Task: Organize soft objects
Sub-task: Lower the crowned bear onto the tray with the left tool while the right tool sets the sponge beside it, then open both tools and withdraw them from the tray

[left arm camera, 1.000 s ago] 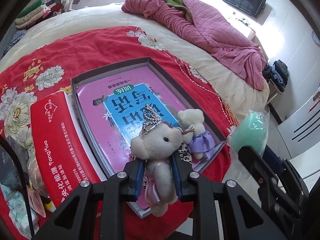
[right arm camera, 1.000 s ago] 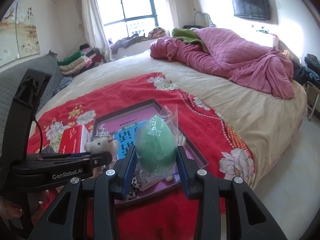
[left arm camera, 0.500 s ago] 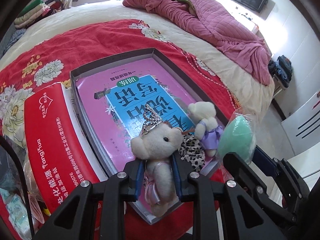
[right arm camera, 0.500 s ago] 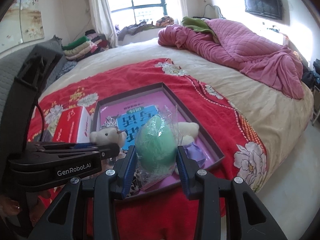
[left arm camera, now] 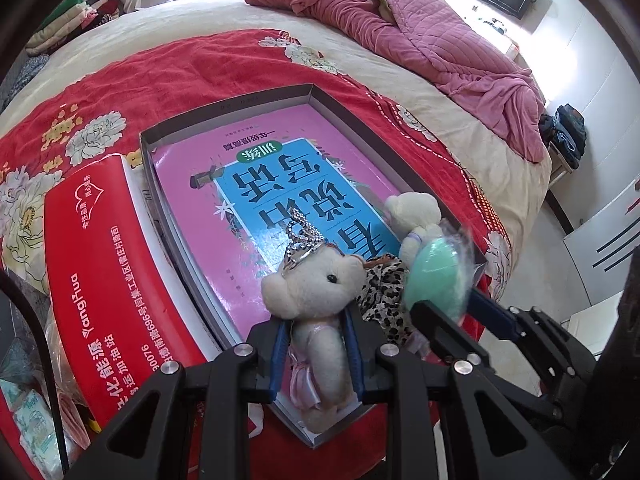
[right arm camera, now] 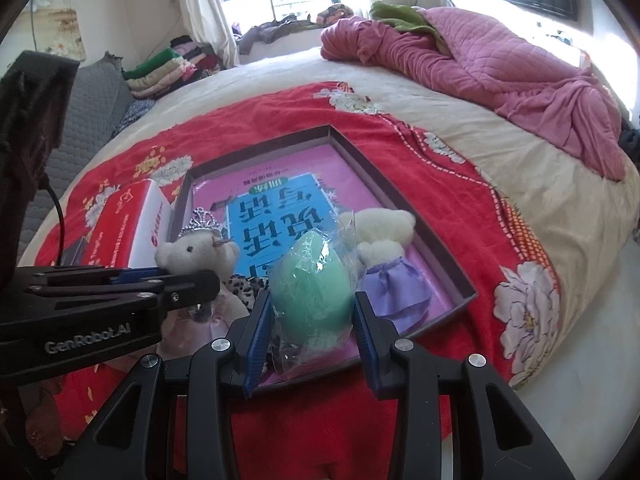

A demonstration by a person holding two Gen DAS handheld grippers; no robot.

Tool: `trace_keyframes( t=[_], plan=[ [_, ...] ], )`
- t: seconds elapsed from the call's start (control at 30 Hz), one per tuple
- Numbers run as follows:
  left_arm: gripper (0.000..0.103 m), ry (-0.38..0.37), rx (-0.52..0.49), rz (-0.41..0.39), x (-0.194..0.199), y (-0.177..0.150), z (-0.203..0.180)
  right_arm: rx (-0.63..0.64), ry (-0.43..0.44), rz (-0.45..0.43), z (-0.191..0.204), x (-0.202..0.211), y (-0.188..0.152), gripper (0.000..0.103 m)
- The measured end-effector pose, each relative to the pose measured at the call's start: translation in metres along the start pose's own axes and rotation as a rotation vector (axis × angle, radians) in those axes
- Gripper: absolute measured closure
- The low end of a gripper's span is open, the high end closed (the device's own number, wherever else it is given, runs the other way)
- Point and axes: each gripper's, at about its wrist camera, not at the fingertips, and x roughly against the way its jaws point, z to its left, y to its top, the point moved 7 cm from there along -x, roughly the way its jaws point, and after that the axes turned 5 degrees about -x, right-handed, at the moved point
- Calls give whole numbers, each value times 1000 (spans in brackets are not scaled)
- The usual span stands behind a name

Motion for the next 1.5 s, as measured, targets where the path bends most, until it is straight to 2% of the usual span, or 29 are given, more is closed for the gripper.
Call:
trace_keyframes(
  t=[0.4,0.63,1.07,1.17,1.33,1.5],
  plan=[
    [76,2,-4,4,-3,2,0,-23,3,37,-8,-21,-11,61],
    [76,0,-2,10,-4,4,0,-41,19,32,-11,-17,-14,59],
    [74,18,-21,36,-8,4,-3,-15,-12,7,-13,-2,-15,50],
    [72,33,-36,43,-9,4,-4,-23,-38,-1,-19,3,-13,45],
    [53,57,-56,44,-9,3,-6,-34,-62,-12,-27,7,-12,45],
    [49,60,-56,39,-7,4,-4,-40,-70,-12,-29,9,-13,45]
  ],
)
